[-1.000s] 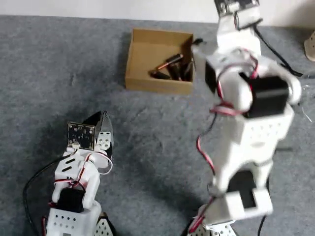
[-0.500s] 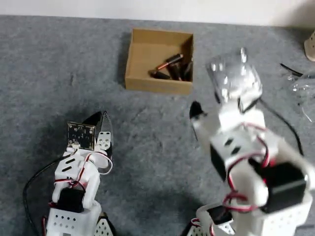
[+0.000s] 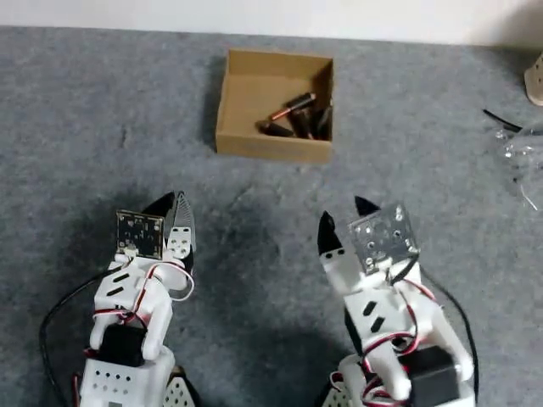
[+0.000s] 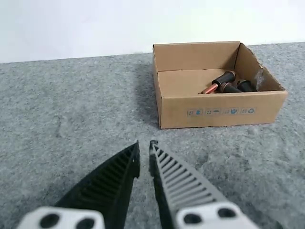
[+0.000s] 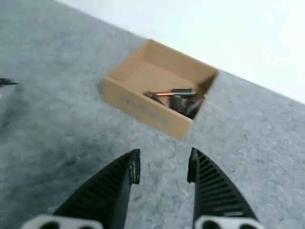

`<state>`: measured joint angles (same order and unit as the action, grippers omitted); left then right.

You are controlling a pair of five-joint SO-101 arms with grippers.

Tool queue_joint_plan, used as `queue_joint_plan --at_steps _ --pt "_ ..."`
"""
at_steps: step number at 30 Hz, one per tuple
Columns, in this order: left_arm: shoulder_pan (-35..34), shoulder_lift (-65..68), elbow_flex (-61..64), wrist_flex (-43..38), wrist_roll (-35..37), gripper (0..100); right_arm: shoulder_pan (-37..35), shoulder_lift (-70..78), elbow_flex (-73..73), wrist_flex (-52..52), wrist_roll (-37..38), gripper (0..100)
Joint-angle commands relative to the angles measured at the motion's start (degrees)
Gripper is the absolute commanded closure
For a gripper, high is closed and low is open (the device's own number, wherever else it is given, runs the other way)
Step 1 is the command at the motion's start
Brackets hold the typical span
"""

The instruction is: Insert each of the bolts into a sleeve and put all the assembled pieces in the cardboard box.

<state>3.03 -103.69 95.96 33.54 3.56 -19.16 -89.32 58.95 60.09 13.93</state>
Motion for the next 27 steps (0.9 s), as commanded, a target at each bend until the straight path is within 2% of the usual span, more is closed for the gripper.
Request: queue_joint_plan --at_steps 1,8,15,19,23,27 --pt "0.4 -0.4 1.27 -0.88 -0.35 95 4.26 -5.14 9.8 -6.2 -0.62 85.8" --pt "0.66 -0.4 1.27 -0.88 -0.35 95 4.7 -15.87 25.8 -6.37 -1.32 85.8" --pt "0.66 -0.4 1.27 -0.88 -0.35 95 5.14 -15.96 36.62 -10.86 -14.77 85.8" --pt "0.66 -0.4 1.27 -0.88 -0.35 95 6.9 -15.78 43.21 -13.76 -14.68 85.8" --pt "3.12 -0.4 1.27 -0.79 -0.62 95 8.22 -15.96 45.85 -9.19 -14.77 85.8" --pt "7.87 -0.4 1.27 2.2 -6.59 95 8.31 -15.87 45.85 -4.35 -14.77 85.8"
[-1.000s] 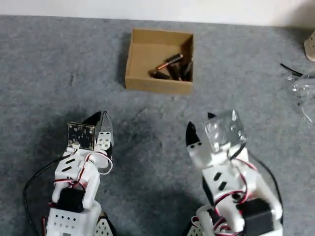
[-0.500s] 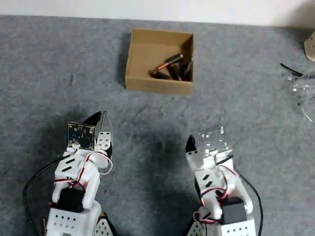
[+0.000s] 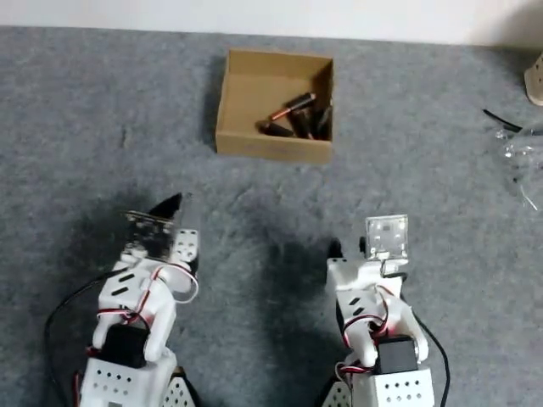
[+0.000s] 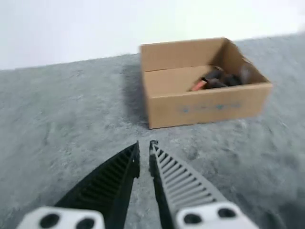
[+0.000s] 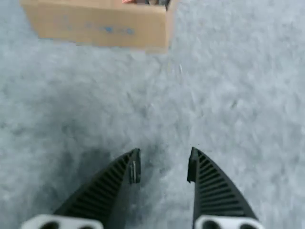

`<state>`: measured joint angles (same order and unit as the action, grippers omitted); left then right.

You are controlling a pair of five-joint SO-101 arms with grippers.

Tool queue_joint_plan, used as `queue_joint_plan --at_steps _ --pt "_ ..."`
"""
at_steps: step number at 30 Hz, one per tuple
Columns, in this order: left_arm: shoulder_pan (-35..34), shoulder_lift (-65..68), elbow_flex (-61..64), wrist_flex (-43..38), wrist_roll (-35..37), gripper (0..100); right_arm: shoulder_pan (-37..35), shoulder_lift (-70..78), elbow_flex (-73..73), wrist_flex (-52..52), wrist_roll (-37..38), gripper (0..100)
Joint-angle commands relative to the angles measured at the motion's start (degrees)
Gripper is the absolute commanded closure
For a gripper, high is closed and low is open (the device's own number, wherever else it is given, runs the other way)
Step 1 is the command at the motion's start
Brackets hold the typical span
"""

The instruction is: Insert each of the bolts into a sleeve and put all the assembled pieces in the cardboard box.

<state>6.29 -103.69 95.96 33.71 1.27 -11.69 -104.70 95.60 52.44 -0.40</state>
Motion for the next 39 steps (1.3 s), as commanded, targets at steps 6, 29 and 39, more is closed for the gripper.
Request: queue_joint_plan --at_steps 6,29,39 --pt "3.65 -0.4 1.27 3.34 -5.54 95 0.84 -0.48 9.19 14.55 -0.44 85.8" --pt "2.42 -0.84 1.27 37.89 -5.71 95 0.84 -0.57 9.19 18.86 -0.44 85.8" --pt "2.24 -0.84 1.27 40.26 -5.71 95 0.84 -0.57 9.19 18.86 -0.44 85.8"
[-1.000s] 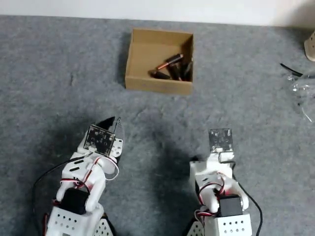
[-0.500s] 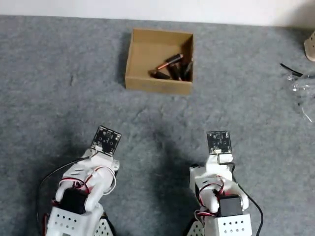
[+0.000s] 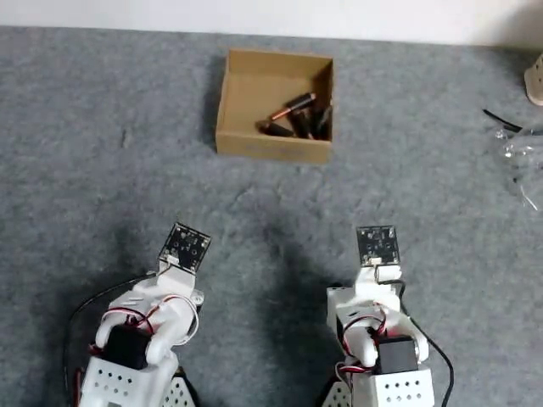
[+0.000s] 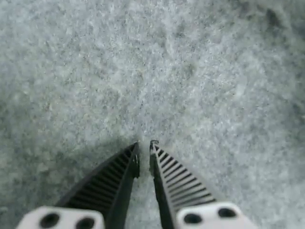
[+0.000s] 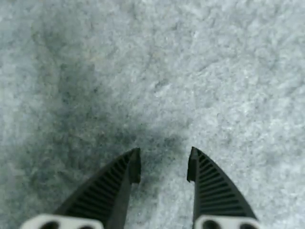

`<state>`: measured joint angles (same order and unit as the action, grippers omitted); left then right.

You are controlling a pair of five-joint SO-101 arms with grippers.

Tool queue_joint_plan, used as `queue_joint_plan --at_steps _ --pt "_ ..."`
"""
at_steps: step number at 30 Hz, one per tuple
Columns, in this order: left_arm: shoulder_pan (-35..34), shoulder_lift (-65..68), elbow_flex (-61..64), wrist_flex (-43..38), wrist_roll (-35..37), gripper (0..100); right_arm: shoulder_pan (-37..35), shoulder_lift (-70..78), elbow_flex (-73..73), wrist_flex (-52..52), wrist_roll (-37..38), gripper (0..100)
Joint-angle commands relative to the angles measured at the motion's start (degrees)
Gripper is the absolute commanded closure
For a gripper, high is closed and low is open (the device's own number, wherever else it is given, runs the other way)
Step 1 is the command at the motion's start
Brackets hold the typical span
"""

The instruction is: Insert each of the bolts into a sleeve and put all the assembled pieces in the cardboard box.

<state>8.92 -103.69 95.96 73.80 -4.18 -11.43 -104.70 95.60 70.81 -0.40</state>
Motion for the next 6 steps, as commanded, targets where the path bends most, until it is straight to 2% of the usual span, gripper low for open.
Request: queue_joint_plan --at_steps 1,6 --pt "-0.48 -0.84 1.27 0.18 -0.26 95 0.57 -0.57 9.19 0.48 -0.44 85.8" --pt "-0.48 -0.84 1.27 0.18 -0.26 95 0.57 -0.57 9.19 0.48 -0.44 85.8"
